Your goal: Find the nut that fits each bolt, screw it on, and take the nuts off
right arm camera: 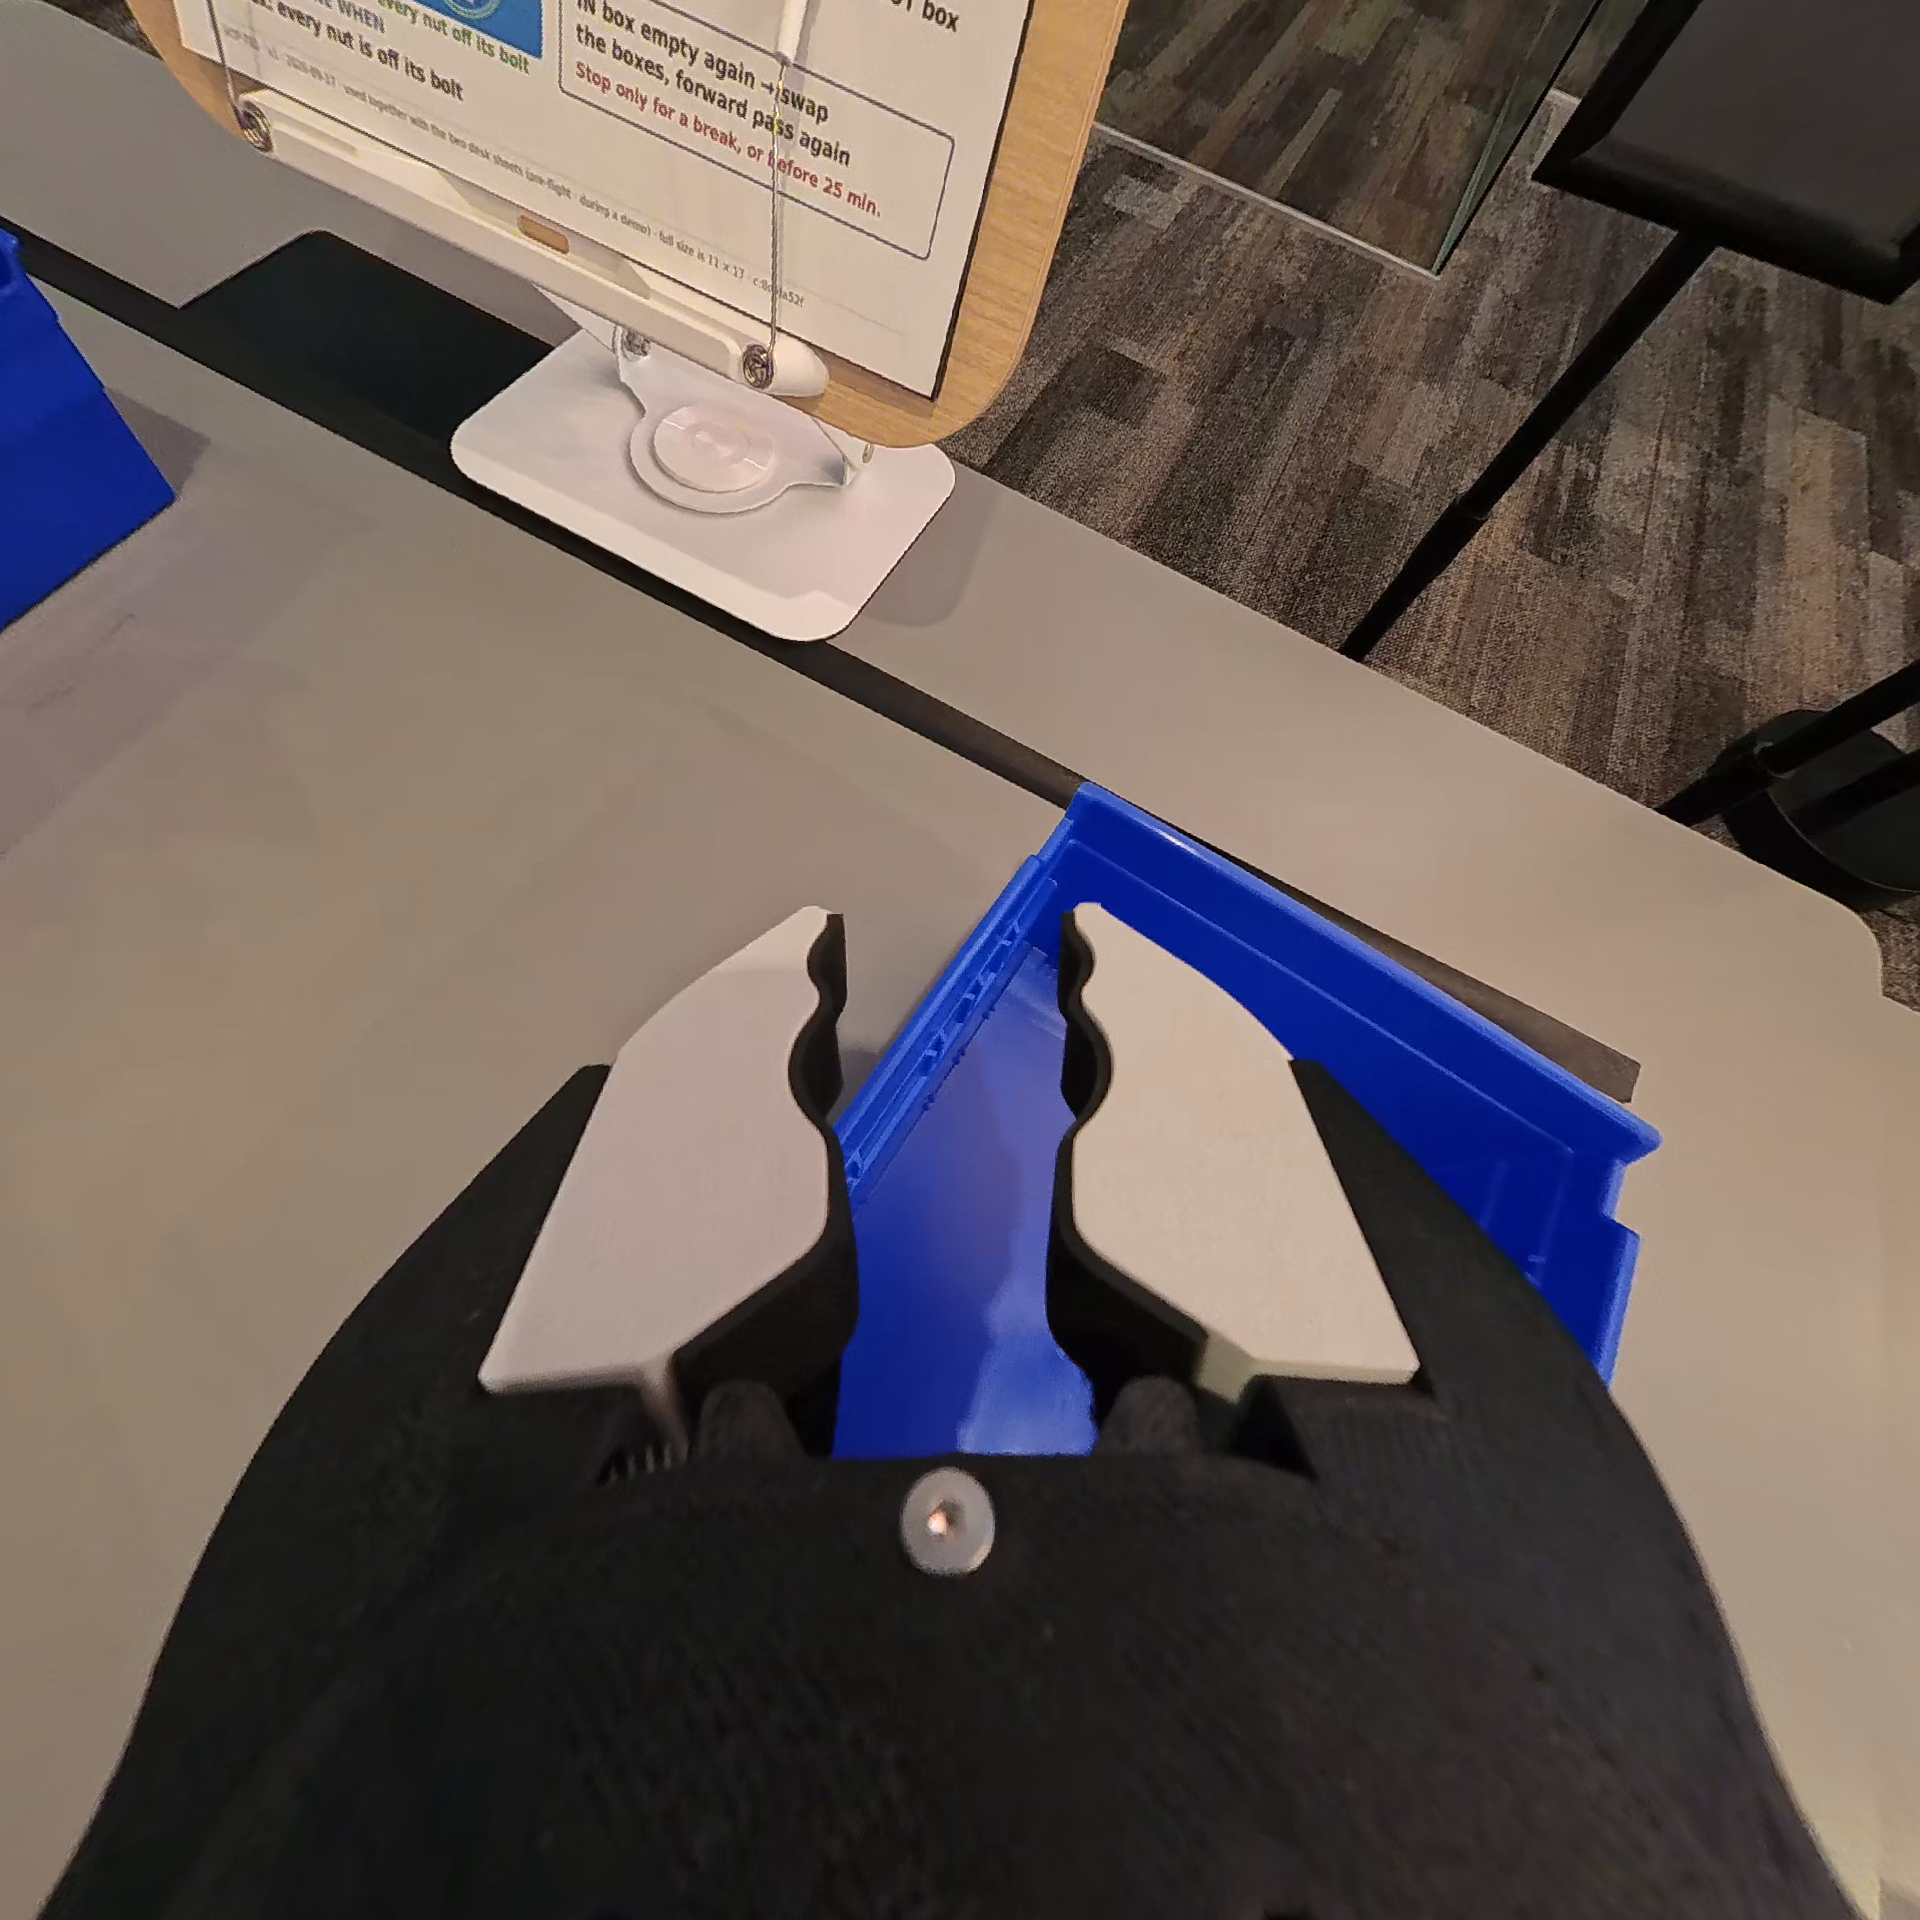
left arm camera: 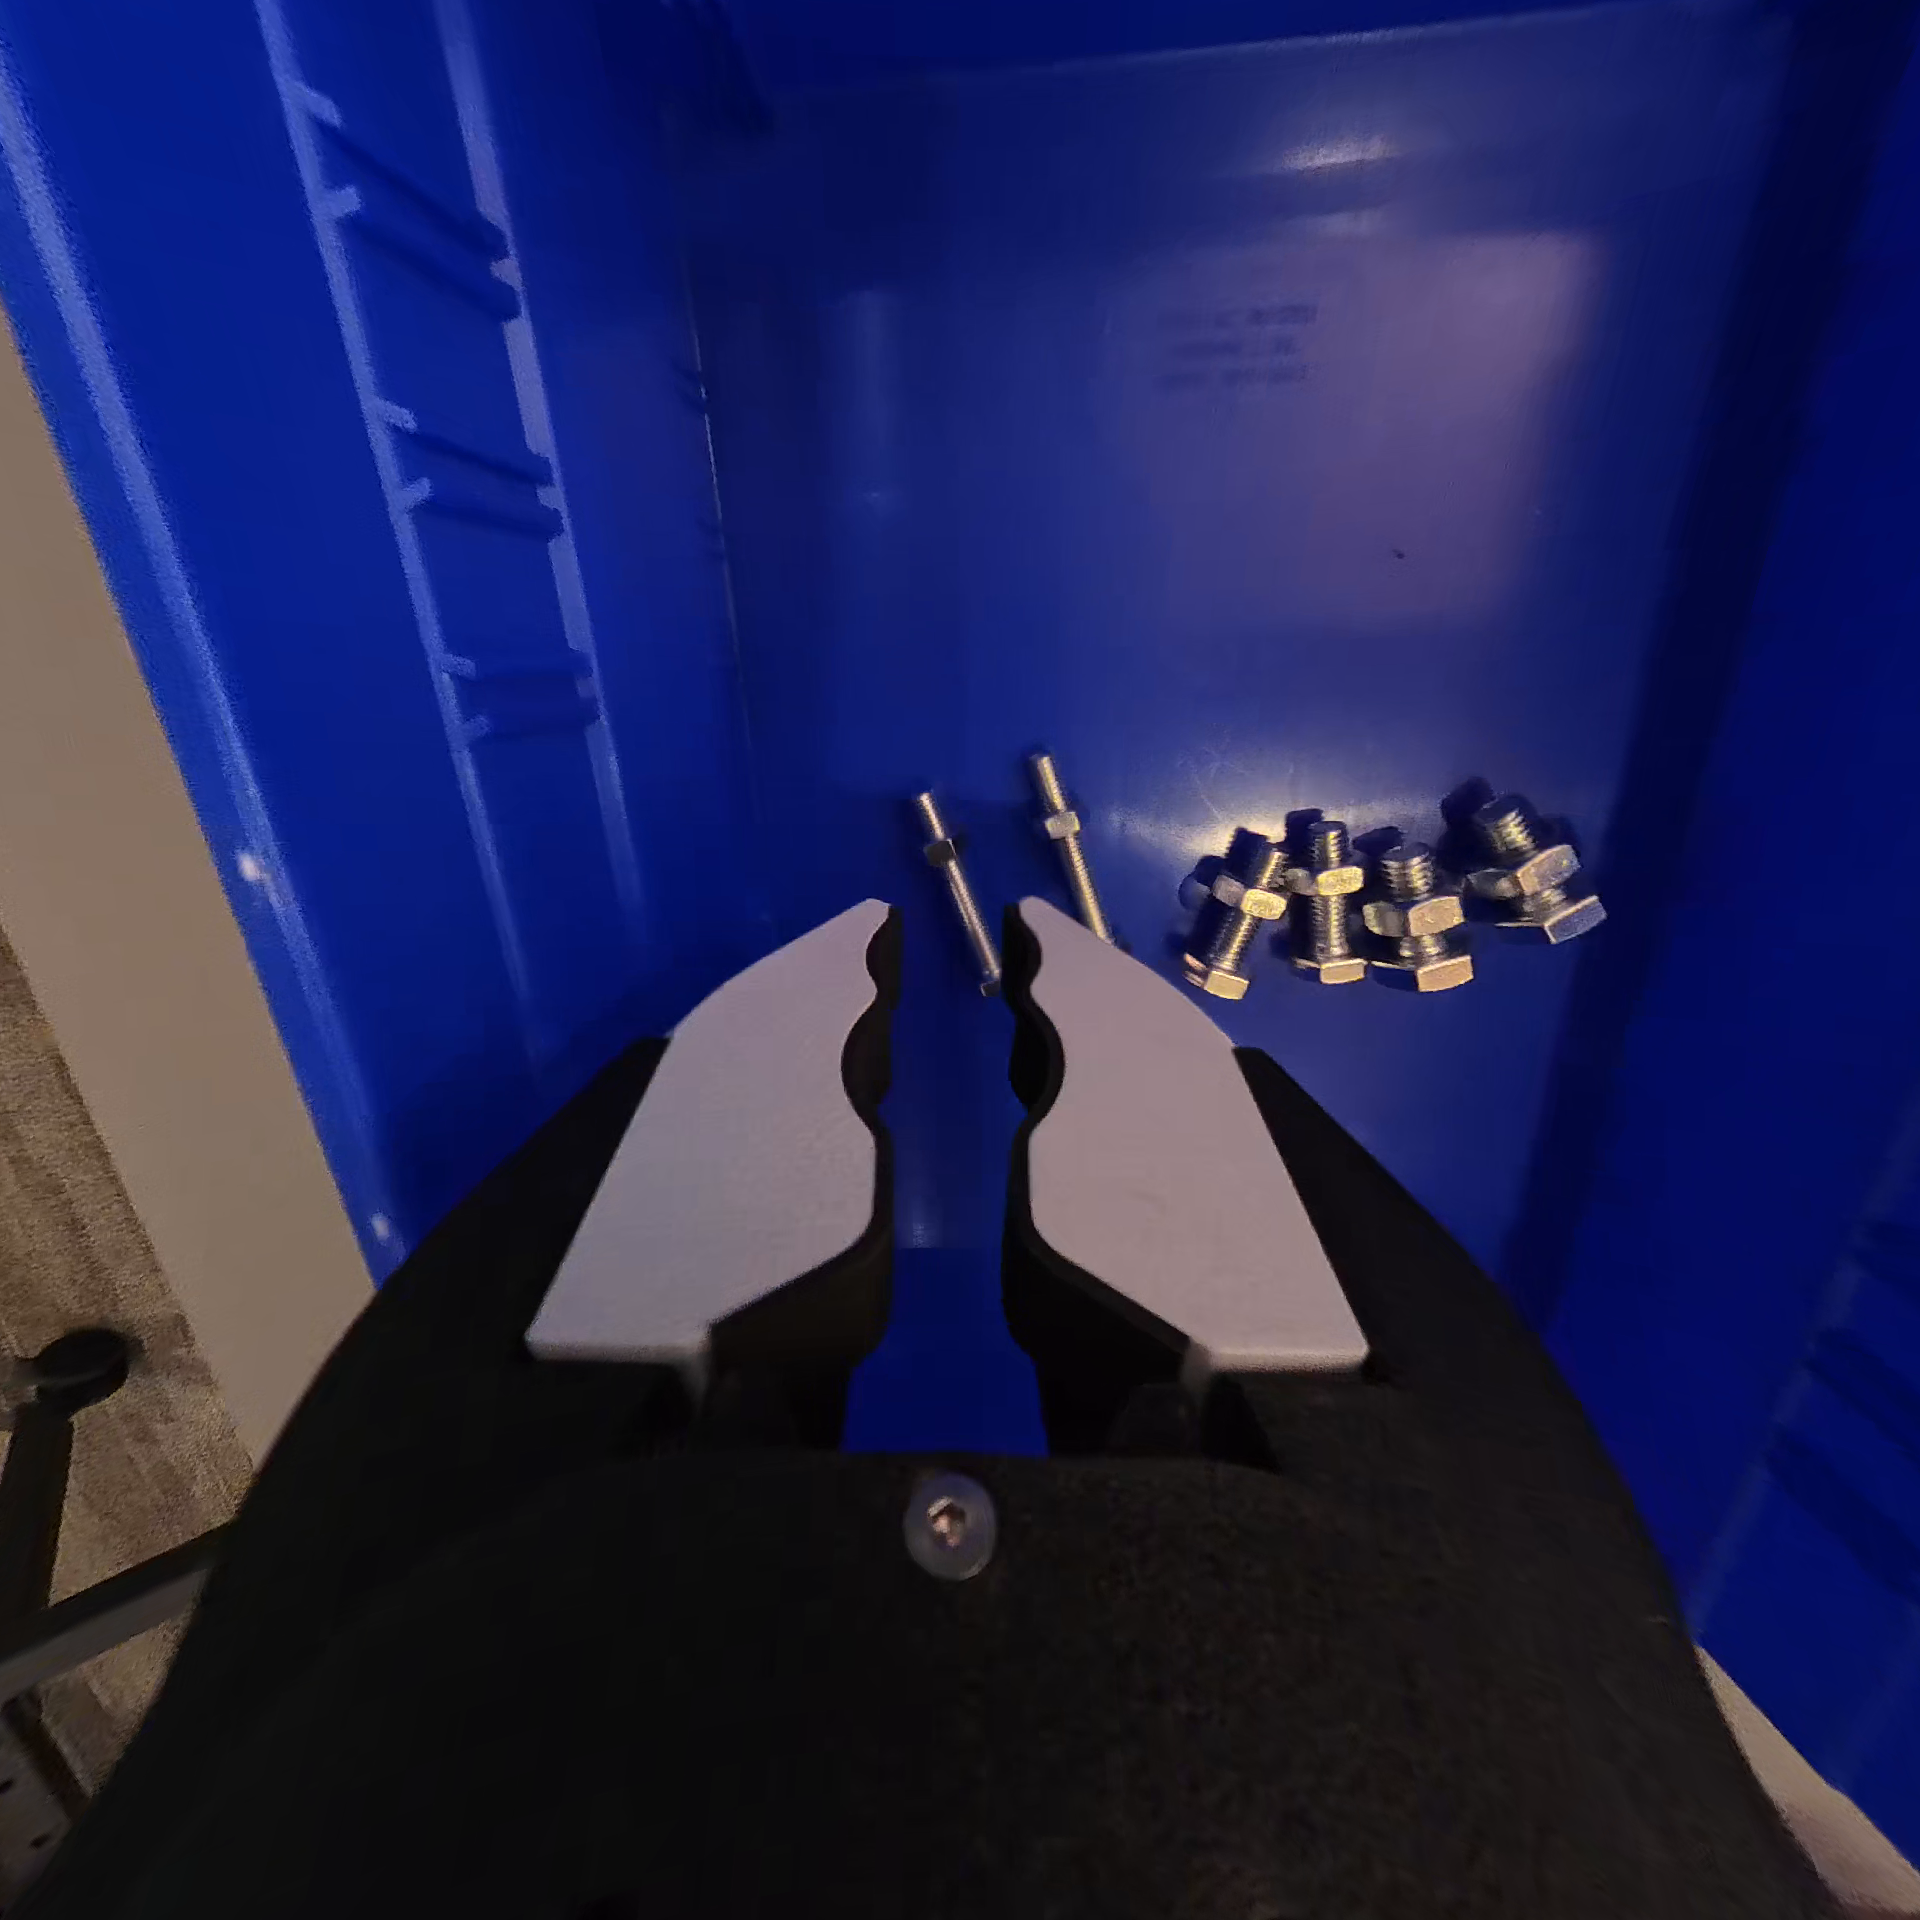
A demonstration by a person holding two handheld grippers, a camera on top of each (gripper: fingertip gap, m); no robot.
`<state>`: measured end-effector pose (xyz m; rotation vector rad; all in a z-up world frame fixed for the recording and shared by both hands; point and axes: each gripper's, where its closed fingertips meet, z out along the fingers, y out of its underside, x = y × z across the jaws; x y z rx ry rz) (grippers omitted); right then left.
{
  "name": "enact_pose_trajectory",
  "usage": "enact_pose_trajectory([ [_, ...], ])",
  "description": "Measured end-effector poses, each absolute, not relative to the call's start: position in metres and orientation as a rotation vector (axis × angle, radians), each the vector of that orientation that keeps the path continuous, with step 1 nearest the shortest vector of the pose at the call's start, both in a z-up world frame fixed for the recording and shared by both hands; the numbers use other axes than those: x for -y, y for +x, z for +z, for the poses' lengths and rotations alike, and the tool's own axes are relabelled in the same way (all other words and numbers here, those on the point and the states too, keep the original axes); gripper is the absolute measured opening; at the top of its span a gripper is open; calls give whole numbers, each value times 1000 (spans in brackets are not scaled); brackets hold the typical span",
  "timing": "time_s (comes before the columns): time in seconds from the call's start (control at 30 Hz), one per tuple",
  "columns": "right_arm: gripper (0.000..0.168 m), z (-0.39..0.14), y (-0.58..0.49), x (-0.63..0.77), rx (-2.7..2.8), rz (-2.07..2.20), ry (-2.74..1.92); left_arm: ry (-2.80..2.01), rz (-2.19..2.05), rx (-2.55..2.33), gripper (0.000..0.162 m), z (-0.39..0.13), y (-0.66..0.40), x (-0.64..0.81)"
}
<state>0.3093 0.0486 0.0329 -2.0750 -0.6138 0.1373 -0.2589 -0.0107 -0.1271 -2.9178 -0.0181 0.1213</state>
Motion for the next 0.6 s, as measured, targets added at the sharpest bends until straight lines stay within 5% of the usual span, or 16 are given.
enact_pose_trajectory([
  [0.6, 40, 33, 306, -47, 641, 127, -2075, -3012, 21, 83, 7, -153, -258, 16],
])
